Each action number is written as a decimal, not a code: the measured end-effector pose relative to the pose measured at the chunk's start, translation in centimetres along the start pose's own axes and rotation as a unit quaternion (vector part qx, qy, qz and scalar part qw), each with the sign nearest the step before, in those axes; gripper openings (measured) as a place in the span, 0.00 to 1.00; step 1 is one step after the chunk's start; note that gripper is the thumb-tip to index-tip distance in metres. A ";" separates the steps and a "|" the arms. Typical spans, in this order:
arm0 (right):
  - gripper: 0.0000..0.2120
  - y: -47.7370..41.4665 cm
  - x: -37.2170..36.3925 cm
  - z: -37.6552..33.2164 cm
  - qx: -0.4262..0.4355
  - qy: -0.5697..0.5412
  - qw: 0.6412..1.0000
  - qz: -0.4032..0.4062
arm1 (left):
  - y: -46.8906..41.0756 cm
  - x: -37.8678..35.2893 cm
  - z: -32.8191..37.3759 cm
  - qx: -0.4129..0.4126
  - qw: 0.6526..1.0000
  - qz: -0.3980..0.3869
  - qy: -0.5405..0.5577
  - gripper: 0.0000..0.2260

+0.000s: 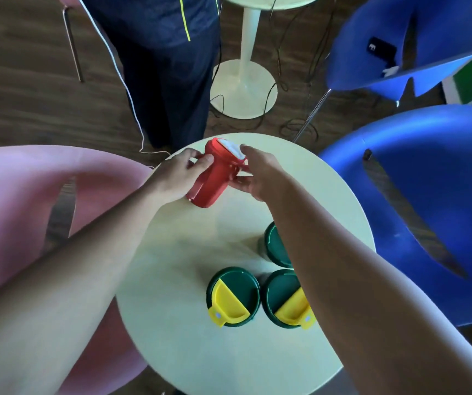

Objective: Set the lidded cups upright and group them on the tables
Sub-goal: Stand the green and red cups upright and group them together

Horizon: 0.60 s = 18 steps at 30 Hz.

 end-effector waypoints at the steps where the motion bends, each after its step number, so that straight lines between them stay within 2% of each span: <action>1: 0.06 0.4 0.2 0.0 0.018 0.026 0.999 0.009 | 0.7 0.1 0.0 -0.005 1.000 0.008 0.012 0.25; 3: 0.02 1.3 0.5 0.3 0.054 0.078 0.995 0.017 | 2.0 0.2 0.2 -0.013 0.999 0.008 0.052 0.25; 5: 0.04 2.3 1.1 0.7 0.085 0.118 0.989 0.014 | 3.5 0.3 0.4 -0.022 0.995 -0.010 0.095 0.28; 9: 0.06 4.4 2.1 1.8 0.153 0.206 0.967 -0.013 | 6.1 0.4 1.3 -0.046 0.989 -0.041 0.135 0.24; 12: 0.06 5.8 2.5 3.3 0.212 0.275 0.937 -0.035 | 7.3 0.8 2.2 -0.075 0.988 -0.037 0.127 0.22; 16: 0.04 7.3 2.5 4.9 0.280 0.360 0.888 -0.052 | 8.6 0.9 3.8 -0.115 0.989 -0.072 0.062 0.30; 18: 0.04 7.9 2.4 5.3 0.297 0.392 0.870 -0.044 | 8.9 0.7 4.1 -0.138 0.987 -0.080 0.018 0.27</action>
Point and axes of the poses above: each hand's wrist, its own y-axis away from the middle knuckle, its own x-axis out of the back of the hand, z = x × y, the point moved 2 cm from there along -y, towards the middle knuckle, and after that the axes turned 8 degrees about -x, right-handed, at the moved point
